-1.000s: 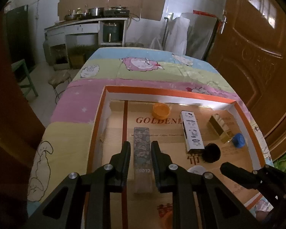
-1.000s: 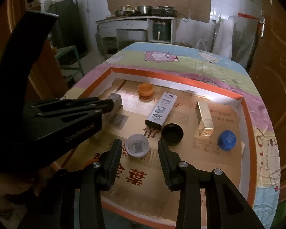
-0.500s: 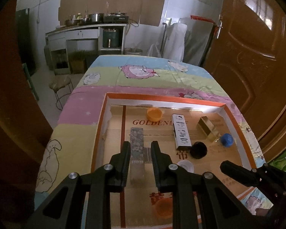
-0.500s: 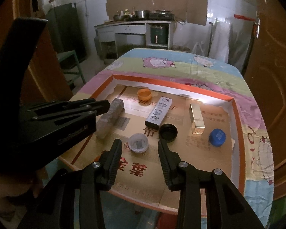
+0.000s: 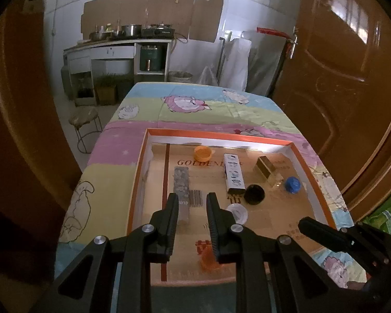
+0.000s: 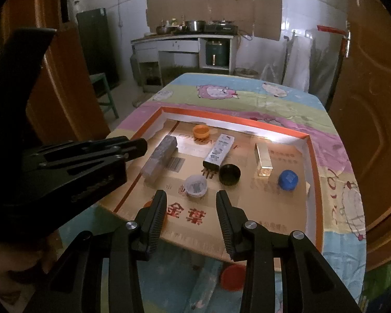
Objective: Organize rigid objects
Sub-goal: 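Lower the GLOSS tube into the tray and open the left tool, then move both tools back toward the teal lighter and red cap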
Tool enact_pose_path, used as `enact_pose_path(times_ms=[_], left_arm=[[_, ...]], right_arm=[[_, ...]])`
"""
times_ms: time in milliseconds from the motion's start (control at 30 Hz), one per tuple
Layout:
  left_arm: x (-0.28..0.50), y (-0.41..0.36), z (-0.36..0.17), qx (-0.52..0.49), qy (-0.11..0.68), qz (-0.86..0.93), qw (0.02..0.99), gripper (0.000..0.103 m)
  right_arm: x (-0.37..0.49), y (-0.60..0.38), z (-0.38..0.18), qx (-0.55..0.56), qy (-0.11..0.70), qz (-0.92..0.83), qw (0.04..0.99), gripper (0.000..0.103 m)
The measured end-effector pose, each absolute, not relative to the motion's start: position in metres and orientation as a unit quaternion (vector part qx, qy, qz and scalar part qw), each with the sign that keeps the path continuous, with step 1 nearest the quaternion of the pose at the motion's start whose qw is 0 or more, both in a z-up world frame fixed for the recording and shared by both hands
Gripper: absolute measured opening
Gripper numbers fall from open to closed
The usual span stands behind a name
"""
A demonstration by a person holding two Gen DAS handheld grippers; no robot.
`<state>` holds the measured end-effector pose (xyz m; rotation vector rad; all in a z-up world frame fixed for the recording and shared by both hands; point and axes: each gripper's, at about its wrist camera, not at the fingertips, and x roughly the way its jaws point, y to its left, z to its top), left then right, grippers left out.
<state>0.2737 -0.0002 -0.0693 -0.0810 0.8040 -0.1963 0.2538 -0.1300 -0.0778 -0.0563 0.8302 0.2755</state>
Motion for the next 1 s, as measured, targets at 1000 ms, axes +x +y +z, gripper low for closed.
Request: enact_pose_path(times_ms=[1000], left_arm=[[0.192, -0.008, -0.054, -0.038, 0.373, -0.107, 0.921, 0.022]], right_arm=[[0.168, -0.168, -0.064, -0.008, 0.389, 0.096, 0.916, 0.041]])
